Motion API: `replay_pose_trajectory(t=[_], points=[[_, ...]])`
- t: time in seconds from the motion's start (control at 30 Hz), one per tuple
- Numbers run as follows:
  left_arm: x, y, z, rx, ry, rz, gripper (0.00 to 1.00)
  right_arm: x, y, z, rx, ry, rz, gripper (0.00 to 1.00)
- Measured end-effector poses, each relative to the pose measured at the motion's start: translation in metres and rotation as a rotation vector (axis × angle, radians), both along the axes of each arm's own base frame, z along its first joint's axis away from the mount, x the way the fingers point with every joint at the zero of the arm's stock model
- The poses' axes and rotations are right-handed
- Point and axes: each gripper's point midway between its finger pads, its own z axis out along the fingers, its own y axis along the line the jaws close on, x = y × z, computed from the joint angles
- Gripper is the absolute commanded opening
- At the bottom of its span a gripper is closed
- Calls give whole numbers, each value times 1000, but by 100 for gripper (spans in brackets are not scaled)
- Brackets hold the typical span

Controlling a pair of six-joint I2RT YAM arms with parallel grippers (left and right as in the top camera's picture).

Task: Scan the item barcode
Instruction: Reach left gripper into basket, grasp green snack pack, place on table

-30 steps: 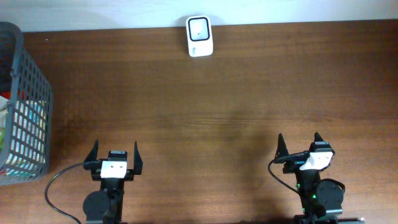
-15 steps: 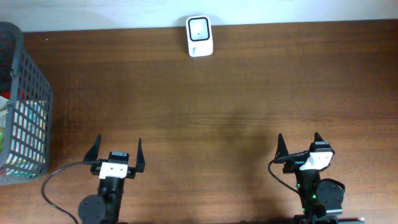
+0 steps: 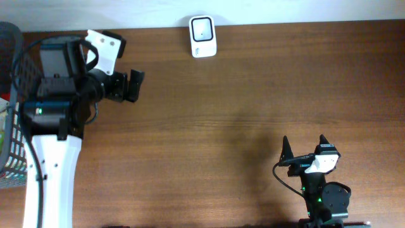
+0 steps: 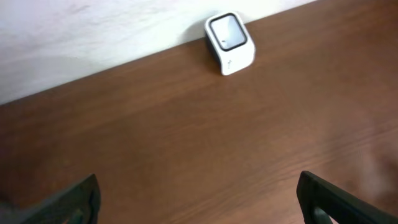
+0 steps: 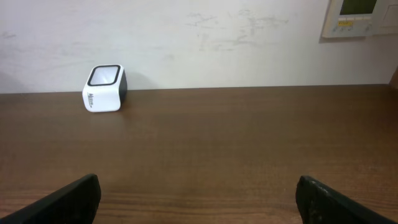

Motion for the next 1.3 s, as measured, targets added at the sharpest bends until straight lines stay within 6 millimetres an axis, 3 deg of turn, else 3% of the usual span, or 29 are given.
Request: replay_pose_trajectory(t=[0.2, 0.3, 0.33, 0.4, 0.43, 0.47, 0.5, 0.6, 0.63, 0.7, 0.73, 0.8, 0.9, 1.0, 1.07, 1.2, 1.3], points=[[-7, -18, -5, -78, 51, -82, 99, 0, 0, 0, 0, 0, 0, 99], [9, 8, 17, -75, -13, 93, 99, 0, 0, 0, 0, 0, 0, 99], [16, 36, 45, -81, -77, 208, 99, 0, 0, 0, 0, 0, 0, 99], [11, 99, 88, -102, -172, 423, 99, 0, 0, 0, 0, 0, 0, 99], [5, 129, 98, -111, -197, 516, 99, 0, 0, 0, -1, 0, 0, 99], [-6, 176, 101, -108, -214, 660, 99, 0, 0, 0, 0, 0, 0, 99], [-18, 209, 98, -96, -210, 768, 99, 0, 0, 0, -1, 0, 0, 99], [-65, 301, 89, -90, -212, 1162, 99, 0, 0, 0, 0, 0, 0, 99], [-75, 315, 88, -87, -217, 1230, 99, 0, 0, 0, 0, 0, 0, 99], [-82, 341, 70, -69, -162, 1298, 100, 0, 0, 0, 0, 0, 0, 99], [-81, 353, 48, -62, -88, 1322, 100, 0, 0, 0, 0, 0, 0, 99], [-78, 371, -24, -56, 160, 1335, 99, 0, 0, 0, 0, 0, 0, 99], [-84, 387, -90, -36, 383, 1314, 99, 0, 0, 0, -1, 0, 0, 99], [-83, 394, -113, 34, 432, 1237, 99, 0, 0, 0, 0, 0, 0, 99], [-85, 411, -146, 123, 459, 1148, 99, 0, 0, 0, 0, 0, 0, 99], [-99, 435, -192, 193, 566, 1057, 99, 0, 0, 0, -1, 0, 0, 99], [-99, 435, -221, 216, 641, 973, 100, 0, 0, 0, 0, 0, 0, 99]])
